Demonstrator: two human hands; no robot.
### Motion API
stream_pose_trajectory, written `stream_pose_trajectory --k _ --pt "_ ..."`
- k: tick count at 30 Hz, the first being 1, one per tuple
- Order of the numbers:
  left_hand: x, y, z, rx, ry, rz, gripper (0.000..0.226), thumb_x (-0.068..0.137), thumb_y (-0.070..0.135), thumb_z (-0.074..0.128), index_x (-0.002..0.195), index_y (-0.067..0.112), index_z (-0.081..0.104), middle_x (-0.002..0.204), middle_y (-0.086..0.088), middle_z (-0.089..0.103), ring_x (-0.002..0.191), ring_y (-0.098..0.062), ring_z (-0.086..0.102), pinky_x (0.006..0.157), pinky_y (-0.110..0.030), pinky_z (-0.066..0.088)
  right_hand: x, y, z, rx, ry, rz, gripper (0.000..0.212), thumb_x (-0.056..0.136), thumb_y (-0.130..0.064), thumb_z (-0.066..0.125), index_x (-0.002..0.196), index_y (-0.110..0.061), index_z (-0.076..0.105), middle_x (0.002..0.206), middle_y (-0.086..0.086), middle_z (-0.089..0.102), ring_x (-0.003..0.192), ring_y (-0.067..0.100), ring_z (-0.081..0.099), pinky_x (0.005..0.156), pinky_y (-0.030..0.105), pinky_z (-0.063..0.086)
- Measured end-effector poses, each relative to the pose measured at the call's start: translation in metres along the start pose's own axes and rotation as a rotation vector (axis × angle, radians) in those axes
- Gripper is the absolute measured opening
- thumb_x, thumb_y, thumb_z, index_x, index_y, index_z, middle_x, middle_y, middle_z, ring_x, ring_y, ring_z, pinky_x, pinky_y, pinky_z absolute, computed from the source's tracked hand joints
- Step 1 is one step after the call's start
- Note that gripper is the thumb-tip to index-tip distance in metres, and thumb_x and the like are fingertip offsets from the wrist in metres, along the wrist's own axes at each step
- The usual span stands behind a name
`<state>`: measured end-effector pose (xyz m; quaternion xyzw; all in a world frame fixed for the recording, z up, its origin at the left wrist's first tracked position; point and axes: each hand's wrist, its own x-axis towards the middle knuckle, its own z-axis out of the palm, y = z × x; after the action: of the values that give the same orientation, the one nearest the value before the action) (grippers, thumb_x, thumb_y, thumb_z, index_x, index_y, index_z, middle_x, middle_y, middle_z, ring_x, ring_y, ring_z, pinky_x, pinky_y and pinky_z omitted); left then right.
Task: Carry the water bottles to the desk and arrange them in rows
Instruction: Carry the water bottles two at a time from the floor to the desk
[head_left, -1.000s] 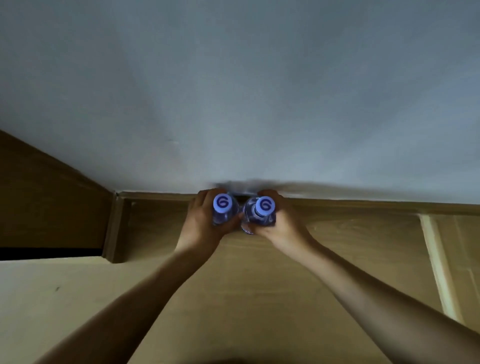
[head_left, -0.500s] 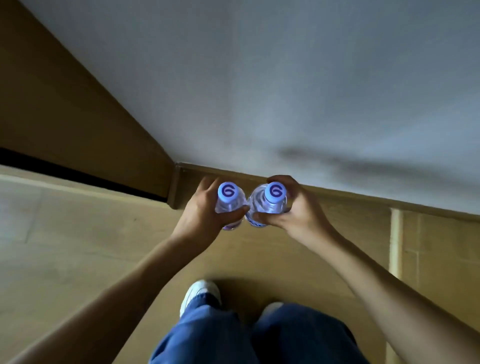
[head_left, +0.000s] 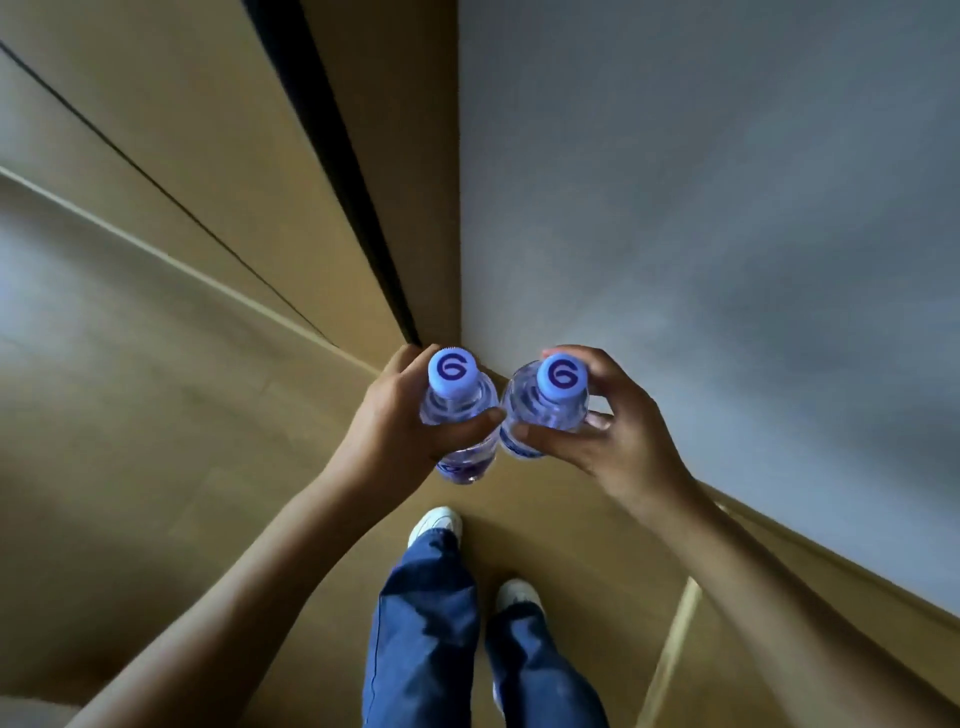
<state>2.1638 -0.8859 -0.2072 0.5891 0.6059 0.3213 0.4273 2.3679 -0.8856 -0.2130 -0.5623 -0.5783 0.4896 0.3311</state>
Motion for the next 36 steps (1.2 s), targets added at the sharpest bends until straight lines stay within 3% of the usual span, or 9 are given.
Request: stream_pose_trajectory --k 7,10,14,16,20,24,27,31,36 --pt "-0.074 0.082 -0.107 -0.005 0.21 0.006 0.058 0.059 0.058 0.07 0.104 0.022 0.067 0.1 -0.003 0.061 0.092 -0.019 0.062 0.083 -0.044 0.053 -0.013 -0.137 0.033 0.096 -0.259 -0.095 0.049 0.072 -0.03 0.084 0.115 -0.033 0.059 0.103 -0.027 0.069 0.1 -0.003 0.066 0.075 0.01 0.051" --pt "-0.109 0.097 -0.149 -0.101 0.357 -0.033 0.057 0.057 0.053 0.074 0.106 0.026 0.066 0.101 0.002 0.065 0.095 -0.016 0.063 0.086 -0.044 0.054 -0.019 -0.182 0.061 0.127 -0.332 -0.13 0.053 0.073 -0.021 0.085 0.12 -0.024 0.063 0.105 -0.018 0.072 0.099 0.0 0.068 0.077 0.013 0.052" --pt "-0.149 0.101 -0.208 -0.143 0.556 -0.031 0.054 0.059 0.038 0.086 0.104 0.026 0.06 0.091 0.016 0.066 0.082 -0.002 0.063 0.071 -0.017 0.051 -0.023 -0.236 0.111 0.14 -0.444 -0.151 0.059 0.068 -0.019 0.087 0.122 -0.013 0.064 0.108 -0.003 0.074 0.1 0.012 0.071 0.085 0.029 0.059" --pt "-0.167 0.099 -0.243 -0.193 0.646 -0.051 0.045 0.06 0.033 0.087 0.096 0.028 0.06 0.088 0.012 0.068 0.081 -0.005 0.066 0.069 -0.019 0.051 -0.024 -0.267 0.14 0.137 -0.485 -0.165 0.064 0.063 -0.026 0.088 0.122 -0.014 0.065 0.107 -0.003 0.075 0.1 0.014 0.071 0.09 0.036 0.058" --pt "-0.203 0.096 -0.312 -0.192 0.772 -0.011 0.037 0.06 0.031 0.088 0.085 0.029 0.06 0.079 0.016 0.067 0.072 -0.001 0.063 0.065 -0.015 0.049 -0.026 -0.325 0.205 0.088 -0.566 -0.251 0.051 0.069 -0.017 0.088 0.116 -0.02 0.067 0.101 -0.007 0.076 0.094 0.01 0.072 0.087 0.029 0.057" --pt "-0.237 0.09 -0.378 -0.145 0.887 0.01 0.043 0.058 0.043 0.086 0.088 0.022 0.063 0.082 0.008 0.07 0.074 -0.008 0.065 0.066 -0.024 0.053 -0.027 -0.373 0.274 0.09 -0.634 -0.323 0.045 0.071 -0.017 0.088 0.112 -0.02 0.07 0.102 -0.002 0.077 0.098 0.019 0.073 0.092 0.045 0.057" --pt "-0.259 0.084 -0.422 -0.122 0.949 0.001 0.045 0.06 0.041 0.086 0.093 0.019 0.065 0.085 0.003 0.074 0.079 -0.015 0.071 0.071 -0.032 0.058 -0.027 -0.403 0.324 0.114 -0.7 -0.362 0.042 0.071 -0.016 0.089 0.108 -0.021 0.071 0.1 -0.003 0.077 0.096 0.016 0.073 0.088 0.038 0.058" --pt "-0.278 0.071 -0.471 -0.107 1.034 -0.013 0.037 0.062 0.034 0.088 0.091 0.025 0.068 0.084 0.006 0.076 0.077 -0.012 0.072 0.069 -0.024 0.058 -0.021 -0.437 0.382 0.09 -0.801 -0.421 0.042 0.07 -0.019 0.089 0.108 -0.023 0.072 0.098 -0.007 0.077 0.094 0.01 0.073 0.082 0.022 0.055" --pt "-0.278 0.04 -0.527 -0.117 1.143 -0.034 0.032 0.068 0.02 0.088 0.094 0.019 0.071 0.083 0.005 0.077 0.076 -0.012 0.074 0.07 -0.021 0.056 0.007 -0.468 0.451 0.087 -0.916 -0.461 0.047 0.067 -0.025 0.089 0.111 -0.018 0.073 0.1 -0.002 0.077 0.096 0.016 0.073 0.087 0.034 0.058"
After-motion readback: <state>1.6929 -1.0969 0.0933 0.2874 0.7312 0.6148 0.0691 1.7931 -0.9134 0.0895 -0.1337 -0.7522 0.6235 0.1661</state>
